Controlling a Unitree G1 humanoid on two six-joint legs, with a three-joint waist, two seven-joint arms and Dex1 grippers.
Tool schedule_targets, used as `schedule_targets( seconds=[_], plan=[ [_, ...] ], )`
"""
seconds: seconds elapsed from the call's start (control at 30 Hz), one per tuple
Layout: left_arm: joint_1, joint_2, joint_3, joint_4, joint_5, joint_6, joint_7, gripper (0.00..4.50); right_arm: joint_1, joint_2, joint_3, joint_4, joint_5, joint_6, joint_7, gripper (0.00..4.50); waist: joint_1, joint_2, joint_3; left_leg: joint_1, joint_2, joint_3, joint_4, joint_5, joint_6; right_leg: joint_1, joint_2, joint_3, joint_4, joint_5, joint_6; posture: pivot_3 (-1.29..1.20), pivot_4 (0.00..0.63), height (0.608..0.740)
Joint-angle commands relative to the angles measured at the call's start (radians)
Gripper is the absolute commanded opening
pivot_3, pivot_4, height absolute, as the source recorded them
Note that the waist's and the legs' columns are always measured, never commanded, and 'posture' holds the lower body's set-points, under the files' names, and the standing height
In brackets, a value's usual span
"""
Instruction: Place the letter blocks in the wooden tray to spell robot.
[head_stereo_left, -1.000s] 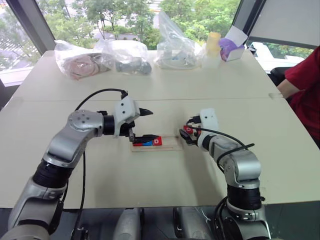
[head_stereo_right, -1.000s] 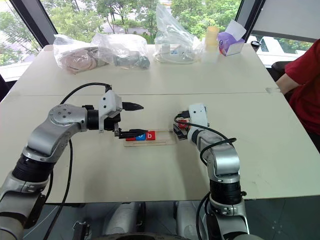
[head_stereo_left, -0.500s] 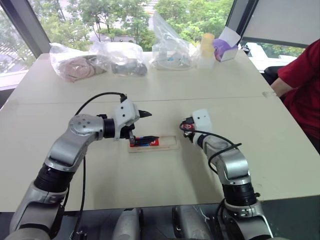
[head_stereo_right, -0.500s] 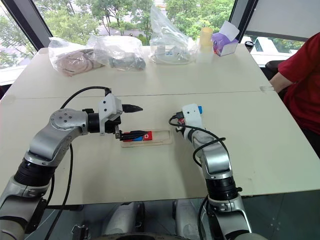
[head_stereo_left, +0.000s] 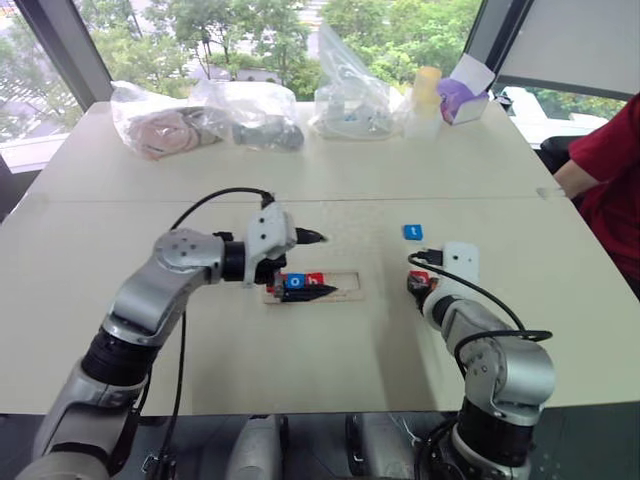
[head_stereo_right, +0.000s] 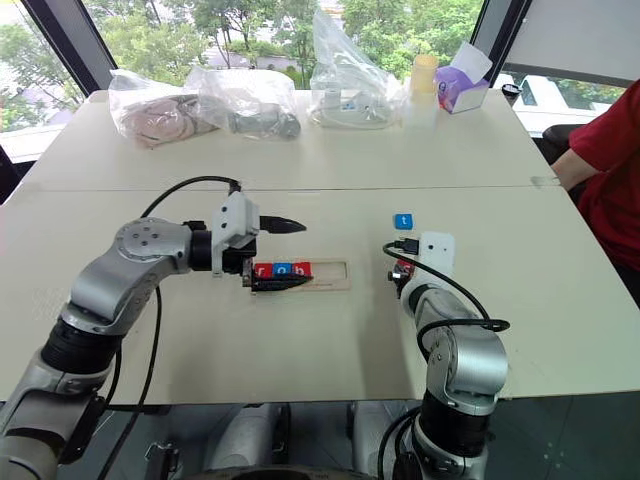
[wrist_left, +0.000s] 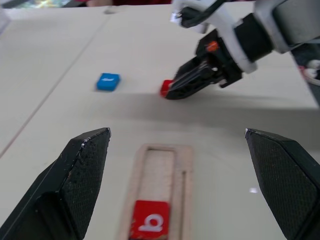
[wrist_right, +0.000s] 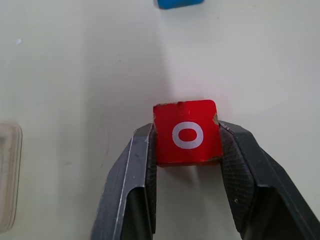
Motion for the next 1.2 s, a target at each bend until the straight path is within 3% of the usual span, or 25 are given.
schedule_targets(
  seconds=[0.03,0.1,0.2,0.3,0.4,0.5,0.6,0.7,0.9,1.2],
  plan=[
    [-0.022,-0.006,-0.024,-0.016,-0.003,-0.002,-0.023,4.50,0.010,0.024,-0.028,-0.007,-0.003,-0.005,-0.021,2.19,0.001,0.000,0.000,0.000,0.000,0.000,0.000,0.000,0.000,0.000,0.000,0.000,0.000,-0.001,-0.001,0.00,0.150,0.740],
    [-0.027,-0.007,-0.027,-0.008,0.003,-0.008,-0.025,4.50,0.010,-0.003,-0.009,-0.005,0.008,0.001,-0.006,2.93,0.001,0.000,0.000,0.000,0.000,0.000,0.000,0.000,0.000,0.000,0.000,0.000,-0.001,-0.001,-0.002,0.00,0.150,0.740],
    [-0.029,0.002,-0.019,0.003,0.007,-0.011,-0.033,4.50,0.007,-0.088,0.042,-0.024,0.016,-0.037,0.029,4.47,0.002,0.000,0.000,0.000,0.000,0.000,0.000,0.000,0.000,0.001,0.000,0.000,-0.002,-0.001,-0.001,0.00,0.150,0.740],
    [-0.026,0.030,0.002,0.003,0.001,0.003,-0.042,4.50,0.007,-0.297,0.154,-0.045,0.039,-0.243,0.183,4.47,0.000,0.001,0.001,-0.001,-0.001,0.001,0.000,0.000,0.000,0.001,-0.001,0.000,-0.003,-0.001,-0.002,0.00,0.150,0.740],
    [-0.025,0.079,0.040,0.000,-0.038,0.031,-0.075,4.50,0.079,-0.619,0.289,-0.003,0.068,-0.599,0.532,4.47,-0.003,0.002,0.002,-0.001,-0.003,0.002,0.000,0.000,0.000,0.001,-0.002,0.000,-0.005,-0.002,-0.001,0.00,0.150,0.740],
    [-0.023,0.168,0.075,-0.002,-0.071,0.046,-0.157,4.50,0.116,-0.756,0.174,0.180,0.217,-0.854,0.829,4.47,-0.004,0.000,0.003,0.000,-0.001,0.001,-0.002,-0.001,0.002,0.003,0.002,-0.002,-0.006,-0.001,0.002,0.00,0.150,0.740],
    [-0.023,0.228,0.097,0.000,-0.086,0.041,-0.205,4.50,0.083,-0.864,0.149,0.399,0.249,-1.005,1.001,4.47,0.000,0.002,0.004,0.000,0.000,0.002,-0.001,-0.001,0.002,0.003,0.002,-0.002,-0.005,-0.001,0.001,0.00,0.150,0.740],
    [-0.020,0.269,0.128,-0.012,-0.108,0.049,-0.227,4.50,-0.006,-0.923,0.181,0.642,0.250,-1.172,1.173,4.47,0.000,0.000,0.005,0.000,-0.001,0.003,0.001,-0.001,0.002,0.003,0.001,-0.002,-0.005,-0.003,-0.002,0.00,0.150,0.740],
    [0.024,0.294,0.165,-0.066,-0.126,0.086,-0.182,4.50,-0.190,-0.911,0.265,0.992,0.178,-1.399,1.308,4.47,0.000,0.000,0.005,0.001,0.000,0.003,0.000,-0.001,0.002,0.003,0.001,-0.002,-0.004,-0.001,0.001,0.00,0.150,0.740],
    [0.127,0.345,0.228,-0.132,-0.115,0.112,-0.109,4.50,-0.311,-0.882,0.338,1.219,0.109,-1.534,1.392,4.47,0.001,0.001,0.006,0.001,0.000,0.003,0.001,-0.001,0.002,0.003,0.000,-0.001,-0.003,-0.001,0.001,0.00,0.150,0.740]
  ],
)
